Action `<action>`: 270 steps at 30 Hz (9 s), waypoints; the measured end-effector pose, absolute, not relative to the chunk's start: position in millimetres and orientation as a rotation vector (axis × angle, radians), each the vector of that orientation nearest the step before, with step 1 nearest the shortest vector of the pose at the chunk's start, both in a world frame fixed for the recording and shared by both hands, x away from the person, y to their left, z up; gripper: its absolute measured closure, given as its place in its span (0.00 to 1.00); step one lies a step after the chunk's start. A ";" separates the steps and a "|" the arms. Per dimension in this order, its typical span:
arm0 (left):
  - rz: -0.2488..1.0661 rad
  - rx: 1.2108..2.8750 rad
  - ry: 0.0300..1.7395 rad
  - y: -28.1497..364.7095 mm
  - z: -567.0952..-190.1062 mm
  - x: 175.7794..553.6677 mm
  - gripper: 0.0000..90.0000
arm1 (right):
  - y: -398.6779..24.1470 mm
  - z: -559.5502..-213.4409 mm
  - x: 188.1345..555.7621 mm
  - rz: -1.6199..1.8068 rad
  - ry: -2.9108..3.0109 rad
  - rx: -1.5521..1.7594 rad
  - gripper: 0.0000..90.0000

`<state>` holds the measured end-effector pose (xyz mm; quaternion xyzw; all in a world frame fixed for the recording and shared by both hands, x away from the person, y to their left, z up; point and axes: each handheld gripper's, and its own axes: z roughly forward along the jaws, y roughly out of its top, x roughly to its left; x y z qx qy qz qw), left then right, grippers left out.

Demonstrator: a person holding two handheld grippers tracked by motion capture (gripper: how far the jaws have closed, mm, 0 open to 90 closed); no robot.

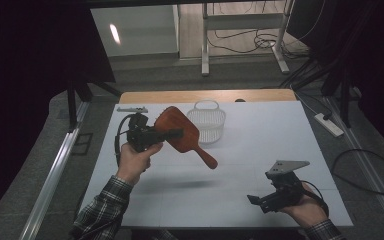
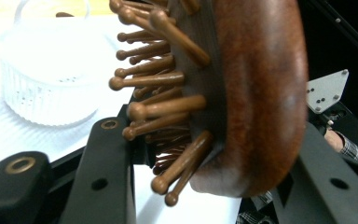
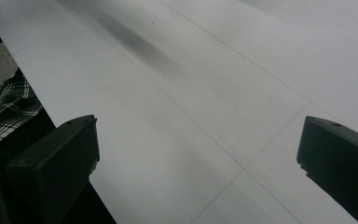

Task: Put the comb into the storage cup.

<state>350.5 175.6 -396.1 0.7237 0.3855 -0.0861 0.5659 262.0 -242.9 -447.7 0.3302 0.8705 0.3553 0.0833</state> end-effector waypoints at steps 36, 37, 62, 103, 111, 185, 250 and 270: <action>-0.136 1.674 0.982 190.0 -368.7 390.6 0.63 | -299.5 -450.1 231.9 0.972 2.471 1.209 0.00; -0.129 1.675 0.982 189.7 -367.4 392.2 0.63 | -299.9 -449.8 231.3 0.972 2.466 1.212 0.00; -0.054 1.643 1.060 181.1 -358.7 429.3 0.63 | -306.8 -446.5 221.2 0.946 2.442 1.222 0.00; -0.026 1.607 1.145 150.7 -390.4 457.5 0.63 | -306.6 -447.5 221.4 0.943 2.465 1.203 0.00; -0.030 1.606 1.156 146.6 -397.6 458.8 0.63 | -306.8 -447.5 221.7 0.946 2.467 1.207 0.00; -0.036 1.595 1.249 133.9 -452.1 462.7 0.54 | -306.8 -447.9 222.8 0.954 2.485 1.206 0.01; 0.228 1.851 1.119 150.3 -441.8 443.5 0.02 | -305.9 -447.8 222.3 0.946 2.490 1.199 0.01; 0.287 1.940 1.068 155.9 -445.4 424.4 0.00 | -306.2 -447.8 222.5 0.945 2.478 1.209 0.00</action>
